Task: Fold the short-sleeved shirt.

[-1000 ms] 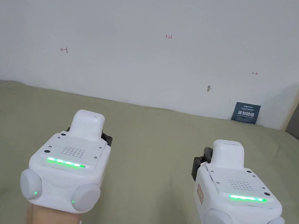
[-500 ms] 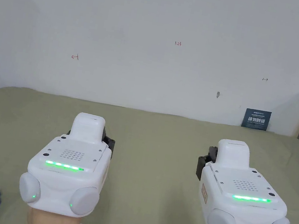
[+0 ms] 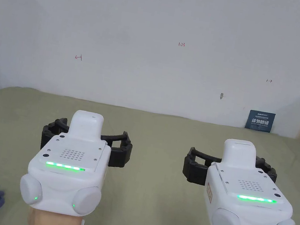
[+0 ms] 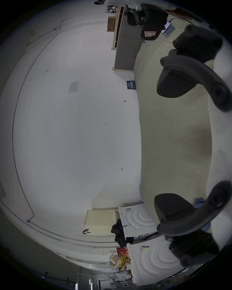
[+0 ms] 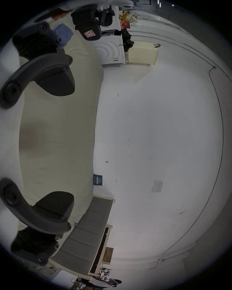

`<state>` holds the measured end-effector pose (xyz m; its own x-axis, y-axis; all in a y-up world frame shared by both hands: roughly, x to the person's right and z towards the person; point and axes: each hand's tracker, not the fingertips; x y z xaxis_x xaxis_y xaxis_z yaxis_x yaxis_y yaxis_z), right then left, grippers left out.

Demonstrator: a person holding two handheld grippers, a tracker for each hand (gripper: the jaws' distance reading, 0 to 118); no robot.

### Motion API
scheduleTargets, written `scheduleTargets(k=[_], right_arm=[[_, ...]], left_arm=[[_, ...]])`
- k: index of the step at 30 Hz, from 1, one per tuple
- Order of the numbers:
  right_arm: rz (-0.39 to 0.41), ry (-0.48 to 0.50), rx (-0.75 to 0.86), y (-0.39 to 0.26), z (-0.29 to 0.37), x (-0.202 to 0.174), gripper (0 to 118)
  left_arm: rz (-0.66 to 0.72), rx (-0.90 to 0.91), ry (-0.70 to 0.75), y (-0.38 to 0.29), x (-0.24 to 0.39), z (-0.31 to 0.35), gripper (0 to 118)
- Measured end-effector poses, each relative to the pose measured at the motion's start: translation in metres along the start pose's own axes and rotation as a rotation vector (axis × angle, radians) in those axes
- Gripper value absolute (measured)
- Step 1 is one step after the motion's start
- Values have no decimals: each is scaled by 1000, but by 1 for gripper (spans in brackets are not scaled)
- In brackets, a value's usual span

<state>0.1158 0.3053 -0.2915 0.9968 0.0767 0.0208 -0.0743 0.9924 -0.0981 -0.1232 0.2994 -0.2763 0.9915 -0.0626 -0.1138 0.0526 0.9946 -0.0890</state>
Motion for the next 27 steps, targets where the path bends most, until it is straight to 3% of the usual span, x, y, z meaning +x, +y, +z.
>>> scheduleTargets(k=[19,24,27], right_arm=[[11,19,-6,0,0,-6,118],[12,19,-7,2,1,-6,118],[15,16,-9,1,1,-6,118]], left_arm=[[11,-15,-18,4,-4,4,118],[28,-73,-188,6,-8,6,118],[50,-102,-178,13,-3,6,118]])
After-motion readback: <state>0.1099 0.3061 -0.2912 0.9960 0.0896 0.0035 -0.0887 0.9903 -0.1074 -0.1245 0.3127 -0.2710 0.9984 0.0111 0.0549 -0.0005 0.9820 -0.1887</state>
